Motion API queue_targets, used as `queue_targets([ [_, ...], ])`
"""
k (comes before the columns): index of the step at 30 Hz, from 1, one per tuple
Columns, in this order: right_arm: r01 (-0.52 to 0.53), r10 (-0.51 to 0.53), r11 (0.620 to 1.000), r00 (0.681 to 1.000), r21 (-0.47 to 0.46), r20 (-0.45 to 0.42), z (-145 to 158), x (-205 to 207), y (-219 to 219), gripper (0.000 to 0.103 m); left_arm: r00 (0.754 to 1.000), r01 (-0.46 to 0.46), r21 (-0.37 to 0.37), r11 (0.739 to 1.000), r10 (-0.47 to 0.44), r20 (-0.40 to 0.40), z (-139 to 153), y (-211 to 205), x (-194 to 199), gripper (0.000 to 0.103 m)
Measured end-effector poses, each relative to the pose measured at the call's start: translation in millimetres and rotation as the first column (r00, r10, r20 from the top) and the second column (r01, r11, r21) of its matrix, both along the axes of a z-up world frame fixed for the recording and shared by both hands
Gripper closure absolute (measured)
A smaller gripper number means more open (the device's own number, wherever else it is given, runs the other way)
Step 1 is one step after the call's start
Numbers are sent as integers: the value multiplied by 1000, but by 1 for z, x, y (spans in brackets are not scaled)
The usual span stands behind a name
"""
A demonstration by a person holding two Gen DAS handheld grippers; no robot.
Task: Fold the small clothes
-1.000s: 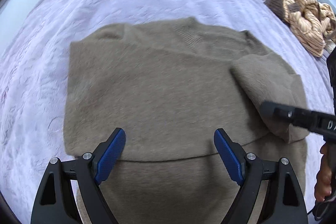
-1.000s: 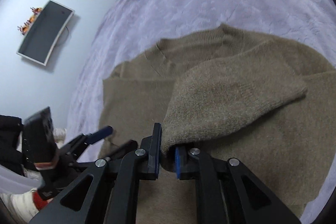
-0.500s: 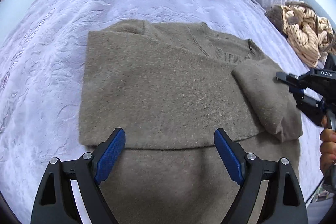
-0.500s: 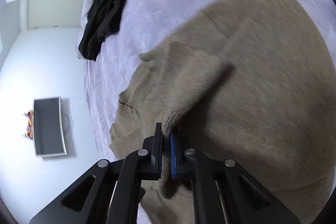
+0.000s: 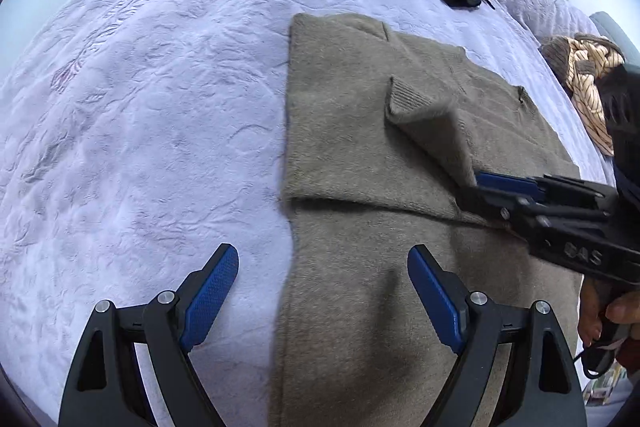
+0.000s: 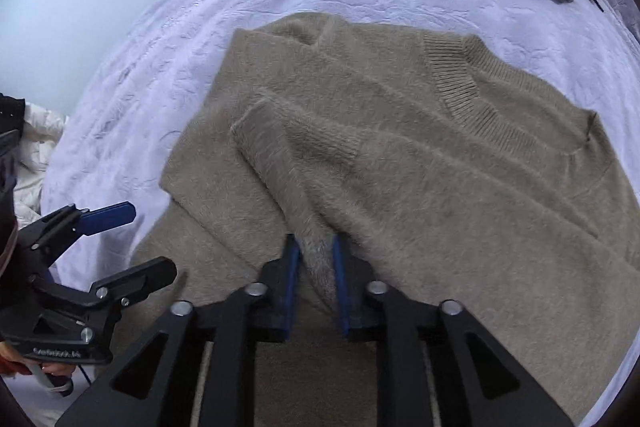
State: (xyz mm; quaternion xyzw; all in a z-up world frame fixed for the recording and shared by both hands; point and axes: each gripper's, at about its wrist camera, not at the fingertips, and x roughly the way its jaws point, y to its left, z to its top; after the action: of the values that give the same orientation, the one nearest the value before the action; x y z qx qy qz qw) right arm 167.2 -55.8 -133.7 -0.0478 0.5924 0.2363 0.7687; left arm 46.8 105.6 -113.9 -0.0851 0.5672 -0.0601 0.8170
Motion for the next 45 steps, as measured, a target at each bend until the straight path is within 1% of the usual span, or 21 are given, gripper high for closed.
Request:
queue_targets([
  [1,-3,3,1000,1000,11,2,5,-1,-1,47,1000,-5,-8,1000,5,3,2,3,0,16],
  [5,9,-10,999,1000,43,5,25,-23,-20,45,999,-20,-35,999,21,24,14,8,5,16],
  [8,147,-144,985,989,89,-33,34,-36,-59,45,999,-2,-65,998,6,51,28,0,17,16],
  [10,290,-285,948,957,128,-61,39,-42,-98,45,998,23,-90,996,-18,52,31,-9,28,16],
  [13,509,-508,852,860,126,-42,44,-56,-167,45,998,65,-126,990,-63,24,25,-28,46,16],
  [16,689,-690,719,723,97,-27,43,-71,-236,45,995,89,-172,981,-94,-24,9,-43,63,16],
  [17,732,-732,674,680,100,-37,40,-75,-255,45,994,88,-185,979,-97,-41,5,-45,65,17],
  [19,791,-790,602,610,108,-64,33,-85,-292,45,990,102,-218,971,-120,-69,-4,-51,71,28],
  [21,820,-813,559,571,121,-110,19,-90,-314,45,988,111,-206,972,-130,-81,-10,-56,73,28],
  [23,828,-806,533,559,171,-196,0,-90,-324,45,987,124,-205,971,-142,-79,-11,-58,73,34],
  [25,830,-793,509,555,227,-252,-9,-91,-329,47,984,137,-195,971,-155,-82,-11,-60,74,62],
  [27,813,-767,516,579,271,-277,-12,-84,-323,86,983,140,-207,968,-161,-86,-9,-57,75,79],
  [28,800,-752,529,597,284,-280,-9,-78,-316,94,983,139,-213,967,-160,-86,-7,-55,75,81],
  [29,779,-741,556,622,288,-254,-1,-75,-313,94,984,142,-204,969,-161,-80,-6,-53,75,81],
  [31,722,-703,636,688,272,-182,13,-68,-307,94,983,160,-159,974,-173,-70,-7,-55,71,81],
  [32,710,-693,666,702,228,-162,12,-65,-305,94,981,168,-143,975,-179,-69,-8,-56,69,81],
  [33,712,-693,674,702,197,-163,7,-60,-303,94,980,176,-130,976,-186,-68,-10,-58,67,81],
  [36,724,-698,670,690,163,-194,-14,-63,-311,94,976,209,-96,973,-214,-45,-9,-59,57,81],
  [40,757,-725,623,654,199,-215,-18,-70,-317,93,974,222,-52,974,-224,-34,-4,-54,48,81],
  [44,750,-722,639,661,170,-202,-8,-70,-315,89,981,193,39,980,-192,-22,5,-48,46,80],
  [45,747,-722,647,665,153,-191,-5,-69,-313,89,983,184,51,982,-183,-26,7,-47,45,72],
])
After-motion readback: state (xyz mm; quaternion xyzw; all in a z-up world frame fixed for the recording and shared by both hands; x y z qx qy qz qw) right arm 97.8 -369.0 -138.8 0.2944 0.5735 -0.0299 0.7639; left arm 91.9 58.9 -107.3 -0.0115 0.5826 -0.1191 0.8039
